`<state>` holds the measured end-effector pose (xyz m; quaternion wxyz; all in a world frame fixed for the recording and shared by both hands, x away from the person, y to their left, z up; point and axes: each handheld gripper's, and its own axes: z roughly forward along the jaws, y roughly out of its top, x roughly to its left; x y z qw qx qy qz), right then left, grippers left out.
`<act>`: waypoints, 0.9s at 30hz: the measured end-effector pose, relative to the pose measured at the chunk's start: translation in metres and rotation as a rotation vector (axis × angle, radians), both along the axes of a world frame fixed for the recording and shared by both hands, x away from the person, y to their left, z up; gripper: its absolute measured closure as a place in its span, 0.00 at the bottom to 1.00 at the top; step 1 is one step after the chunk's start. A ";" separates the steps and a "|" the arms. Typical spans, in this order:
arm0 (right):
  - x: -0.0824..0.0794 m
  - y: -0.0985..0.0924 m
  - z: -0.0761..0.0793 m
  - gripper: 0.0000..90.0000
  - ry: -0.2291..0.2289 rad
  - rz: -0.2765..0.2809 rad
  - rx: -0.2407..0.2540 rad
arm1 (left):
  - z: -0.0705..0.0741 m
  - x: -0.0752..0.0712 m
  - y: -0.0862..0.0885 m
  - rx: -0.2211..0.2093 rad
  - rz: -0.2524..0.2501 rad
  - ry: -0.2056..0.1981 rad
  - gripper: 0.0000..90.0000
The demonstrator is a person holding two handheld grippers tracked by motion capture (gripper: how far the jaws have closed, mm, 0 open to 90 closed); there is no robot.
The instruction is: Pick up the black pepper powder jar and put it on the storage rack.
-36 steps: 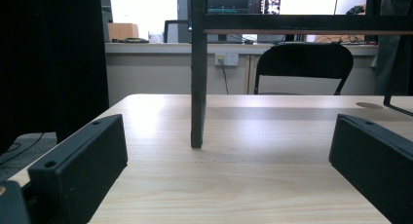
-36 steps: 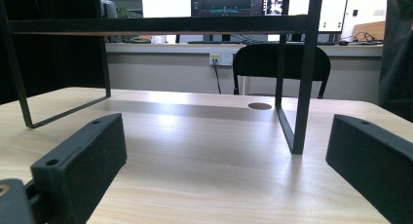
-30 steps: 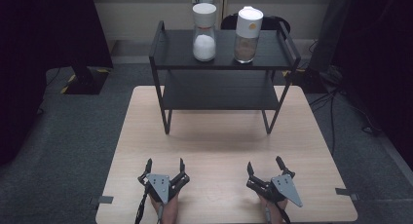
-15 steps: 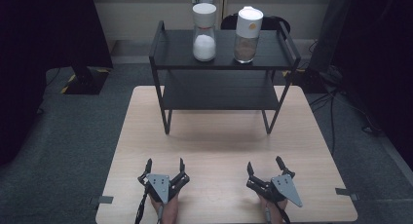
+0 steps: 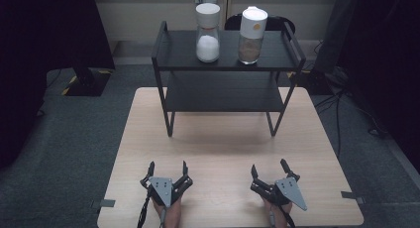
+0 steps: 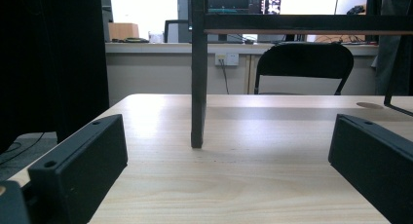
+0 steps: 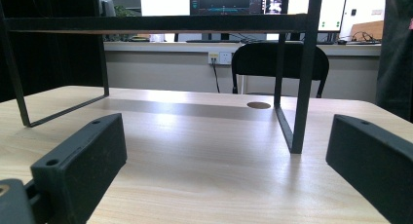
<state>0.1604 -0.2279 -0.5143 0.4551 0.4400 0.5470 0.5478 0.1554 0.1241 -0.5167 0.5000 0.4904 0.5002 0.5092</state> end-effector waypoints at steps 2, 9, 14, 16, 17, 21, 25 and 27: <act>0.000 0.000 0.000 0.00 0.001 0.002 -0.002 | 0.000 0.000 0.000 0.000 0.001 0.000 0.00; 0.000 0.000 0.000 0.00 0.000 0.001 0.002 | 0.000 0.000 -0.001 0.000 0.004 0.000 0.00; 0.000 -0.001 -0.001 0.00 -0.003 0.006 0.004 | 0.000 0.000 -0.001 0.000 0.003 0.000 0.00; 0.000 -0.001 -0.001 0.00 -0.006 0.007 0.006 | 0.000 0.000 -0.001 0.000 0.003 0.000 0.00; 0.000 -0.001 -0.001 0.00 -0.006 0.006 0.006 | 0.000 0.000 -0.001 0.000 0.003 0.000 0.00; 0.000 -0.001 -0.001 0.00 -0.003 0.008 0.005 | 0.000 0.001 -0.002 -0.001 0.010 0.000 0.00; 0.000 -0.002 -0.001 0.00 -0.006 0.009 0.007 | 0.000 0.001 -0.002 0.000 0.011 0.000 0.00; 0.000 -0.002 -0.001 0.00 -0.006 0.009 0.007 | 0.000 0.001 -0.002 0.000 0.011 0.000 0.00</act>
